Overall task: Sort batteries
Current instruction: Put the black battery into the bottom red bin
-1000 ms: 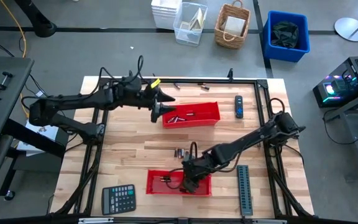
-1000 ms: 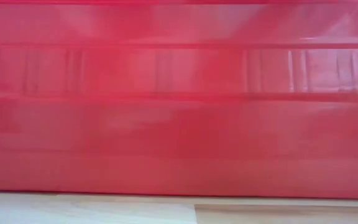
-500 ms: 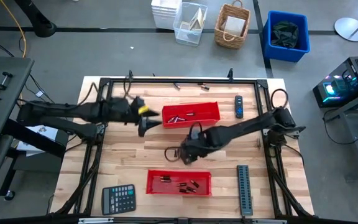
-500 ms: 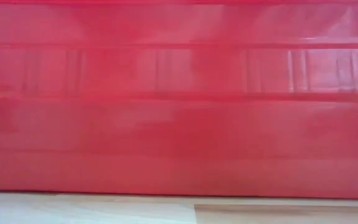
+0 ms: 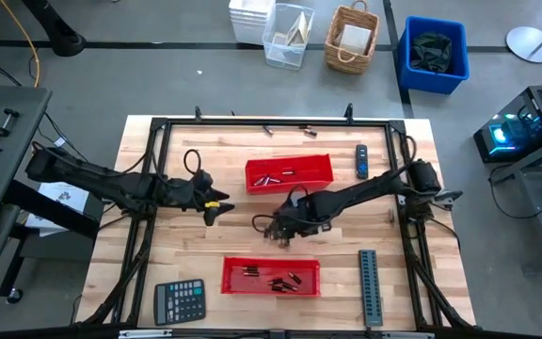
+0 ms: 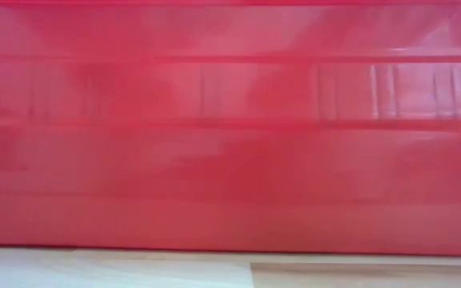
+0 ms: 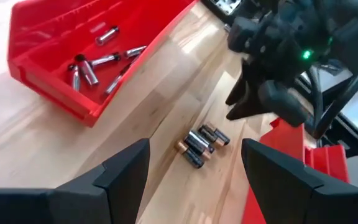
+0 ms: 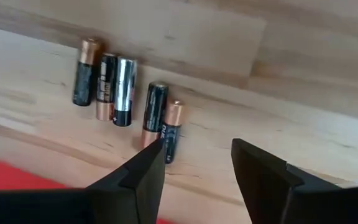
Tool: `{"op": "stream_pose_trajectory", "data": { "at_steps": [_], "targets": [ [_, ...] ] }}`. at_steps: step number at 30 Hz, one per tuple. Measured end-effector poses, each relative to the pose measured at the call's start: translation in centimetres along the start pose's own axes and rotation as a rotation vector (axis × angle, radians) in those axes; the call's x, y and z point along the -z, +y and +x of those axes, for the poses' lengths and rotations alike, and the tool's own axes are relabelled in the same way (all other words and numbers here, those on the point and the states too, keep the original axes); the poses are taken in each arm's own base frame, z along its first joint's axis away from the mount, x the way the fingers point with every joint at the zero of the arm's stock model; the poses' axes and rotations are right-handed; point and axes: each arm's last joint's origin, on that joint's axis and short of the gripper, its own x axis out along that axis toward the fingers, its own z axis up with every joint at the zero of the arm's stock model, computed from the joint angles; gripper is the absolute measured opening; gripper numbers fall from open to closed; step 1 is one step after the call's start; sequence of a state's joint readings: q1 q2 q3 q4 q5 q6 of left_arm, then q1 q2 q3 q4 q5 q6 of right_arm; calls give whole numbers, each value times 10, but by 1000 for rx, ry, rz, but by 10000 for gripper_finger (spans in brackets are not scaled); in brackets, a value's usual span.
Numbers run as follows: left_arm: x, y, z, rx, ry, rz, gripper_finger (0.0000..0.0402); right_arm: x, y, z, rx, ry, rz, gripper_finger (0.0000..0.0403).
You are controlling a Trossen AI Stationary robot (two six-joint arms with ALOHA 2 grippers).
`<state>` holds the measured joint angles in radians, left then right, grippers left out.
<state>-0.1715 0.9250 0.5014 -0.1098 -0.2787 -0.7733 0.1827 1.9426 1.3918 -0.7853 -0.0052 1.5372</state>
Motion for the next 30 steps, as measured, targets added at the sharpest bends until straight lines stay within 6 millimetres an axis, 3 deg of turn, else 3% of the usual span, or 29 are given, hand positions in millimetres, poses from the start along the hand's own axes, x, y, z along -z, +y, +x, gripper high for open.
{"op": "stream_pose_trajectory", "data": {
  "at_steps": [5,22,25,28,30],
  "targets": [
    [-1,0,0,-5,-10,13,247,2,9,25,-26,38,17,176],
    [-1,1,0,1,-1,19,247,2,1,44,136,20,57,168],
    [-1,1,0,1,0,43,247,2,-3,44,176,11,20,132],
    [-1,1,0,1,0,50,247,4,-7,43,214,10,-24,54],
    [-1,1,0,2,0,49,247,7,-8,41,223,-6,-82,32]
  ]
}}
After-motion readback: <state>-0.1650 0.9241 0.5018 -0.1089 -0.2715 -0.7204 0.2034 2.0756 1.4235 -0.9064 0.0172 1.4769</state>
